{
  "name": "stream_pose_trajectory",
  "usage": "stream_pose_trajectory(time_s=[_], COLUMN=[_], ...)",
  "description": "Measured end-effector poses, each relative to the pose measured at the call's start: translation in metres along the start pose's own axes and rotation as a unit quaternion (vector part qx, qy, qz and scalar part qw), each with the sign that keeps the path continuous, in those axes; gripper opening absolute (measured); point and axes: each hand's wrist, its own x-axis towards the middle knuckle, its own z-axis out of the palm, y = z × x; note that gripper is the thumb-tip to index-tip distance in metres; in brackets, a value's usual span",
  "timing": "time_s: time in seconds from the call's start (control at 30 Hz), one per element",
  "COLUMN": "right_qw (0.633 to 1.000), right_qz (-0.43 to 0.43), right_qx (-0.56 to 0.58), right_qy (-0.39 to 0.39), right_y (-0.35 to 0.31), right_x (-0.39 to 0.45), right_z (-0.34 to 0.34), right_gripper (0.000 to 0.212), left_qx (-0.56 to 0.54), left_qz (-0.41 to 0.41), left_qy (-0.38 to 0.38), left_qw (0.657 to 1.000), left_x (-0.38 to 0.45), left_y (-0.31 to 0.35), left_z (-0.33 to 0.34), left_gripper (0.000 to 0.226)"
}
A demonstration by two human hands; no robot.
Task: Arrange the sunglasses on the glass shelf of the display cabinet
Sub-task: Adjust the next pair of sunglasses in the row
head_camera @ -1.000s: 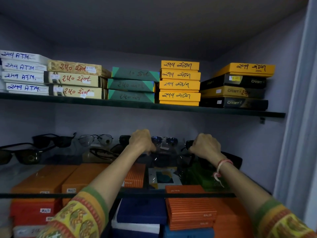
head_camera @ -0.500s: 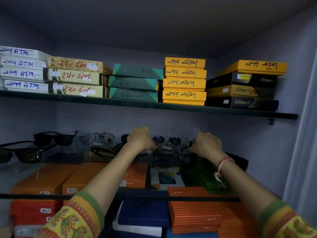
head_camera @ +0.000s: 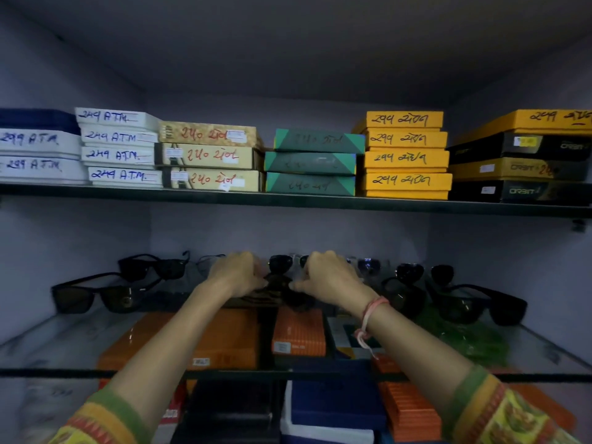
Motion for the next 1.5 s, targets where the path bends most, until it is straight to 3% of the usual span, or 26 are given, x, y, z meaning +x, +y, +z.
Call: stream_pose_trajectory(time_s=[0.1,0.2,0.47,0.63,0.77,0.83,0.93,1.07,1.13,1.3,1.5], right_qw=[0.999,0.996,0.986,0.994,0.991,0.988,0.987,0.975,0.971,0.982,0.982], right_qz=[0.025,0.065,0.113,0.056,0.023,0.003,-0.028,-0.046,-0.037,0.042,0.078], right_qx=[0.004,0.032,0.121,0.071,0.031,0.022,0.075,0.166,0.183,0.179,0.097], right_qy=[-0.047,-0.06,-0.033,0.058,0.131,0.154,0.136,0.139,0.15,0.038,0.14], right_y=[-0.011,-0.013,-0.019,-0.023,-0.021,-0.018,-0.011,-0.008,-0.005,0.011,0.019], right_x=[0.003,0.007,0.002,-0.007,-0.014,-0.014,-0.01,-0.01,-0.007,0.01,0.02], right_z=[0.01,0.015,0.011,0.01,0.006,0.003,-0.001,-0.005,-0.009,-0.015,-0.015], right_gripper=[0.047,0.059,0.019,0.018,0.022,0.023,0.023,0.025,0.024,0.018,0.017], left_qx=[0.015,0.001,-0.016,-0.107,-0.179,-0.18,-0.151,-0.12,-0.119,-0.104,-0.122], left_qz=[0.042,0.058,0.102,0.082,0.107,0.115,0.113,0.11,0.112,0.13,0.082], left_qy=[-0.071,-0.075,-0.011,0.091,0.017,0.004,0.023,0.054,0.069,0.064,0.039], left_qw=[0.996,0.996,0.995,0.987,0.978,0.977,0.982,0.985,0.984,0.984,0.988], left_x=[-0.004,-0.001,0.0,-0.006,-0.01,-0.008,-0.004,-0.001,-0.001,-0.002,0.002], left_y=[-0.018,-0.036,-0.08,-0.075,-0.061,-0.057,-0.054,-0.051,-0.048,-0.032,-0.021], left_z=[0.002,0.001,0.003,-0.007,-0.02,-0.021,-0.02,-0.021,-0.021,-0.024,-0.026], left_gripper=[0.034,0.031,0.035,0.026,0.039,0.031,0.018,0.016,0.018,0.017,0.013])
